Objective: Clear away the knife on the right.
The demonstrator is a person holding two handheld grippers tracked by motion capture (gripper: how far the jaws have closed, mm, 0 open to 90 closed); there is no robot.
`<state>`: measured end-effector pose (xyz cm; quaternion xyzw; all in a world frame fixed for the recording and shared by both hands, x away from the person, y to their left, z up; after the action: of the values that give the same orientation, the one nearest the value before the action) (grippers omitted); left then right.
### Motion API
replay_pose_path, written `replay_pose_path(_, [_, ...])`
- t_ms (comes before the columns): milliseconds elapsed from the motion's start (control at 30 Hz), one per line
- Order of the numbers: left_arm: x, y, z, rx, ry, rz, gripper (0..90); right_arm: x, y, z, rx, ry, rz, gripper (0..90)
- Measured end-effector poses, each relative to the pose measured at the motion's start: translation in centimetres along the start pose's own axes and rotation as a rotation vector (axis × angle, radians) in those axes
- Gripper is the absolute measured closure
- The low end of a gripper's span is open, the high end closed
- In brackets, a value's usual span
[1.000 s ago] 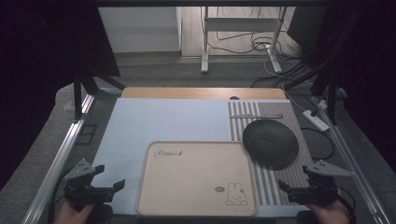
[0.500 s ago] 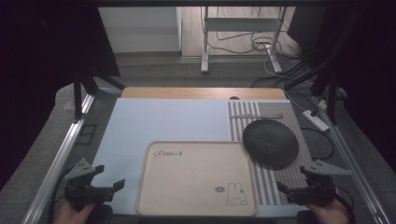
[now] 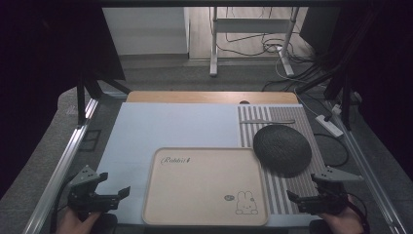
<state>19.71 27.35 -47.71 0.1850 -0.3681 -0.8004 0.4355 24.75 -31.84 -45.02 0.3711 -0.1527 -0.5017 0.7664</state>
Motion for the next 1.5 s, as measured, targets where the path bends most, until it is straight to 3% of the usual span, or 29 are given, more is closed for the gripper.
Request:
replay_pose_path(200, [0.1, 0.0, 0.0, -0.002, -0.006, -0.011, 4.5, 0.1, 0.4, -0.6, -0.013, -0.022, -0.002, 0.0])
replay_pose_path(767, [0.0, 0.0, -0.1, -0.005, -0.010, -0.003, 4.7, 0.1, 1.5, -1.6, 0.003, -0.018, 0.041, 0.0])
replay_pose_path(1500, [-0.1, 0.0, 0.0, 0.000, -0.018, 0.003, 4.4, 0.7, 3.2, -4.1, -0.022, -0.005, 0.080, 0.0])
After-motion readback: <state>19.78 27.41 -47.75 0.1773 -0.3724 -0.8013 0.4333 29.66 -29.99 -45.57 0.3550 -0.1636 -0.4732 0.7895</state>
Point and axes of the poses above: each handheld gripper's, and its own axes: z roughly backward along the jaws, y roughly out of its top, x roughly to its right, the point moved 2 cm from there along -z, roughly forward along the jaws, and after that the axes turned 10 degrees about -z, right-handed, at the moved point
